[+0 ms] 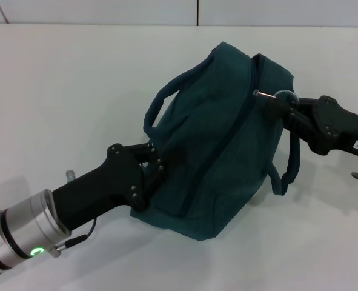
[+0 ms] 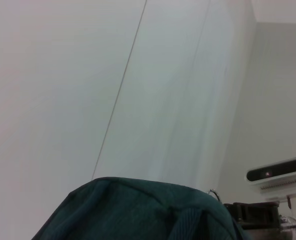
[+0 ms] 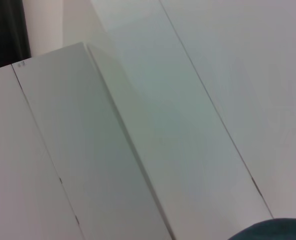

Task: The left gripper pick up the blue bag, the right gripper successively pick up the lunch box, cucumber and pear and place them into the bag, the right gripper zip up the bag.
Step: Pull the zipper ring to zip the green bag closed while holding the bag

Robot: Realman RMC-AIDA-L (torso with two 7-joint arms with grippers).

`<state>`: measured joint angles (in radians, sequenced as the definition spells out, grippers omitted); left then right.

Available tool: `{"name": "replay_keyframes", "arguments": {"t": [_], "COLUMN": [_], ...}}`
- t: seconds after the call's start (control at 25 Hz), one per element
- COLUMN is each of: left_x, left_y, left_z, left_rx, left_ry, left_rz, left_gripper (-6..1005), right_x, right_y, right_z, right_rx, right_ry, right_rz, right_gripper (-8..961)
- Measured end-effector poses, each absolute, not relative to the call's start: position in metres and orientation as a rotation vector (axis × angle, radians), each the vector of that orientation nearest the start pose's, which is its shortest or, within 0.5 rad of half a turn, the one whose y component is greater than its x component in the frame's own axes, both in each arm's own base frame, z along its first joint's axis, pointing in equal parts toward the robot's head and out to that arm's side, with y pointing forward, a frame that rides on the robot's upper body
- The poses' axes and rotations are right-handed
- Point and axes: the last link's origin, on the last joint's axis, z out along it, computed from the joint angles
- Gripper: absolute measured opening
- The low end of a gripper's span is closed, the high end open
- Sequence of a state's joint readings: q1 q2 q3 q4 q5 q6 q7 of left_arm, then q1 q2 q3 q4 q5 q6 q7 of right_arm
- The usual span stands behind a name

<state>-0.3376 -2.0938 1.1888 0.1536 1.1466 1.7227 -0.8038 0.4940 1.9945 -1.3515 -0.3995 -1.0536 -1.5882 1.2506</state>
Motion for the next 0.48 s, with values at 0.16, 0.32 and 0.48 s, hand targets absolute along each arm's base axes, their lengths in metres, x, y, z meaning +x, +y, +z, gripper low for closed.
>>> {"name": "replay_keyframes", "arguments": {"t": [0.16, 0.32, 0.48], "left_x": [-0.270, -0.269, -0.268], "left_y": [0.232, 0.232, 0.232], "left_z": [-0.052, -0.049, -0.030], "left_rx": [-2.394, -2.410, -2.499], "left_ry": [-0.557, -0.531, -0.385], "left_rz": [-1.340, -1.343, -1.359], "left_gripper": [69, 57, 54], "right_x": [0.224, 0.222, 0.216], "right_y": [0.314, 0.310, 0.301], "right_z": [-0.016, -0.015, -0.012], "right_rx": [-2.603, -2.616, -2.655], "right_ry": [0.651, 0.645, 0.623], "right_rz": [1.323, 1.351, 1.433], "right_gripper": [54, 54, 55]}}
